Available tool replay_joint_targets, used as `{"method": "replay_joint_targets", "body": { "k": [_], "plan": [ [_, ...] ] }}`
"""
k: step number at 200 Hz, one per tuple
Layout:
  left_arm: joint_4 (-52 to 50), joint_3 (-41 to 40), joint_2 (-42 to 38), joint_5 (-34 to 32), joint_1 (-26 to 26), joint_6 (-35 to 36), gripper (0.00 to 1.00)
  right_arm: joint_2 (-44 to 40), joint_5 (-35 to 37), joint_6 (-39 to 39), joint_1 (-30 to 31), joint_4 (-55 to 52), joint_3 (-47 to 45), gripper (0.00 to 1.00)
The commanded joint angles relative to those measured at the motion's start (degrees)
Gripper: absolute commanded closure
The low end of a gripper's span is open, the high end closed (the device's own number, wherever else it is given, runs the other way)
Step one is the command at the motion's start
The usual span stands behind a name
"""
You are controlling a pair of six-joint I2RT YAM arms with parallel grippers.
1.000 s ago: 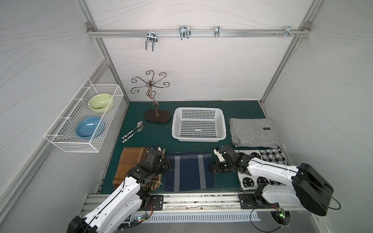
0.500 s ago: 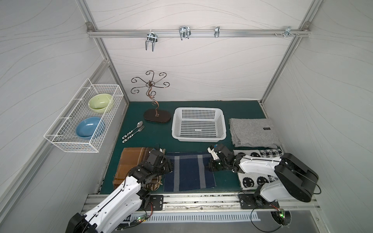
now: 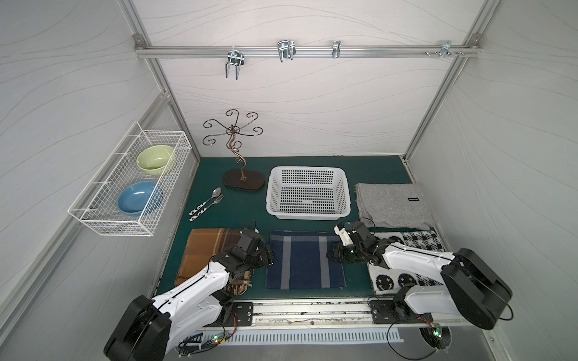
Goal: Put the folded scarf in the basket
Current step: Pick up the scarf at the center of the board.
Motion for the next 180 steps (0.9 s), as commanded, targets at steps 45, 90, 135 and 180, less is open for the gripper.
{"method": "replay_joint_targets", "body": {
  "k": [45, 90, 135, 180],
  "plan": [
    [2.32, -0.33, 1.05, -0.9, -1.2, -0.5, 0.3, 0.39, 4.43, 0.45, 0.93, -8.97, -1.47, 0.46],
    [9.92, -1.01, 8.45, 1.77, -2.93, -1.75, 0.3, -1.17, 9.85, 1.4, 3.53, -12.65, -1.57, 0.43],
    [16.72, -1.96, 15.03, 3.37, -4.96, -3.43, 0.43, 5.11, 4.65, 2.85, 5.29, -4.49, -2.12, 0.45],
    [18.89, 0.08, 17.68, 3.06, -8.45, -3.35, 0.8, 10.23, 4.55, 4.43, 8.82, -0.26, -0.52, 0.68]
  ]
}}
